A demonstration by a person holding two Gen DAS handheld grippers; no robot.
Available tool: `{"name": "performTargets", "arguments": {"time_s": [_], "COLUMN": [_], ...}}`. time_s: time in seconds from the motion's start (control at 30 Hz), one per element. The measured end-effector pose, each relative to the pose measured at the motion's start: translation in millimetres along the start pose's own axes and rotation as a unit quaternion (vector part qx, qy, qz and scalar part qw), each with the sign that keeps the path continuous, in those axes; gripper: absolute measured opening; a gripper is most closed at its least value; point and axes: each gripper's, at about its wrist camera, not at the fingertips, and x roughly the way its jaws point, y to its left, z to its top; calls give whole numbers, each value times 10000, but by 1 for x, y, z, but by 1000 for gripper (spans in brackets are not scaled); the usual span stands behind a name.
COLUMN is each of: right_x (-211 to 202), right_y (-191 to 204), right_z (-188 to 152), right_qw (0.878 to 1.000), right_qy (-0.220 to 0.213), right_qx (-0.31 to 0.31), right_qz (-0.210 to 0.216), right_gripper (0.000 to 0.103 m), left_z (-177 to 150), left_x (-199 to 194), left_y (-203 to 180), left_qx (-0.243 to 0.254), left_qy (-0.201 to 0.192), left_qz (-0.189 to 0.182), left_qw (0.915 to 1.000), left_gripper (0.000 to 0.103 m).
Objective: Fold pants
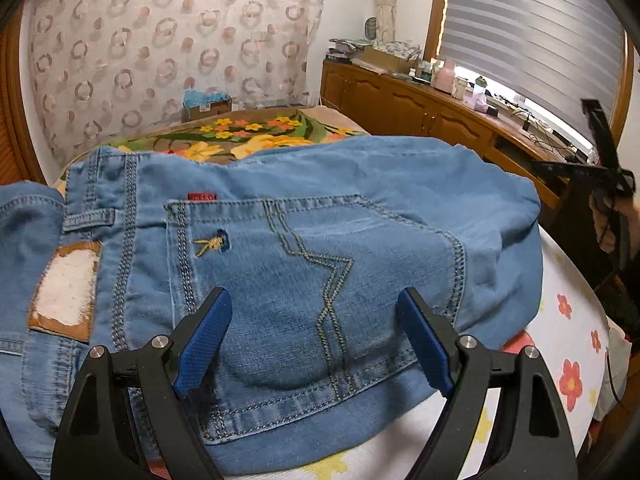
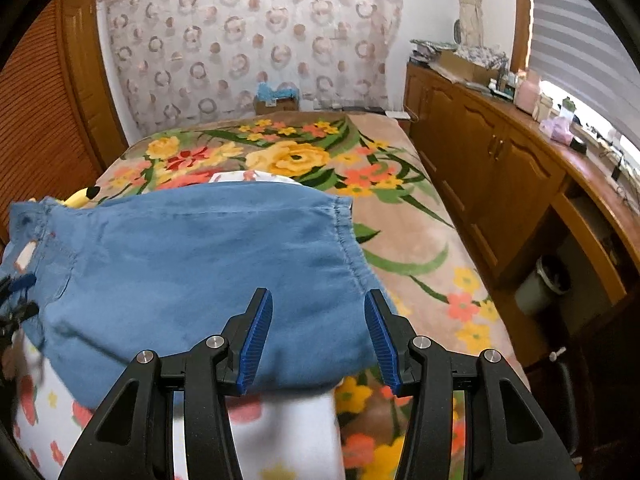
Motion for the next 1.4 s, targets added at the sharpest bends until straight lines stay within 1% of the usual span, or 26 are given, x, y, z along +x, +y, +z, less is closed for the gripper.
{"name": "performTargets", "arguments": {"time_s": [0.17, 0.43, 0.53, 0.7, 0.77, 0.8, 0.87, 0.93, 1.0, 1.03, 1.1, 1.13, 1.17, 1.23, 1.27, 1.3, 1.33, 1.4], "right_x": [40, 117, 136, 155, 156, 157, 153, 143, 132, 127, 118, 117, 120, 129, 131, 132, 132, 126], "right_y": [-3, -27, -35, -45, -46, -47, -47, -43, -39, -37, -31, -28, -25, -20, -17, -16, -15, -15], "right_z": [39, 102, 115, 119, 119, 120, 121, 122, 127, 132, 139, 142, 143, 141, 138, 134, 129, 119], "right_qw": [9996, 9965, 9944, 9893, 9869, 9868, 9878, 9906, 9938, 9959, 9987, 9992, 9992, 9990, 9990, 9989, 9988, 9988], "right_qy": [264, 784, 919, 1126, 1191, 1195, 1140, 995, 742, 561, 213, 127, 146, 326, 361, 381, 391, 376], "right_qx": [-13, 142, 330, 602, 700, 699, 662, 556, 475, 436, 374, 358, 360, 305, 282, 277, 280, 294], "right_qz": [72, 268, 402, 712, 831, 843, 824, 761, 681, 560, 288, 137, 88, 13, -6, 36, 72, 112], "right_gripper": [50, 50, 50, 50, 33, 20, 17, 15, 14, 13, 13, 13, 13, 15, 19, 26, 36, 45], "left_z": [1, -1, -1, -2, -3, -2, -2, -2, -2, -2, -3, -4, -5, -6, -6, -6, -6, -6], "left_x": [8, 11, 12, 12, 12, 12, 12, 12, 12, 12, 11, 10, 10, 10, 10, 9, 9, 9], "left_y": [2, -2, -1, 0, -1, 0, -1, 0, 0, -1, 1, 1, 1, 2, 2, 2, 2, 2], "left_qx": [-29, -1, -31, -41, -45, -41, -41, -44, -43, -46, -56, -69, -80, -99, -102, -101, -97, -93], "left_qy": [118, 173, 179, 185, 184, 185, 184, 186, 182, 175, 162, 150, 143, 137, 137, 137, 136, 137], "left_qz": [-17, 33, 6, -6, -9, -3, -4, -7, -4, 0, 5, 6, -1, -14, -16, -15, -12, -6], "left_qw": [9999, 9998, 9998, 9998, 9998, 9998, 9998, 9998, 9998, 9998, 9999, 9999, 9999, 9999, 9999, 9999, 9999, 9999], "left_gripper": [86, 86, 86, 86, 86, 86, 86, 86, 86, 86, 86, 86, 86, 86, 86, 86, 86, 86]}}
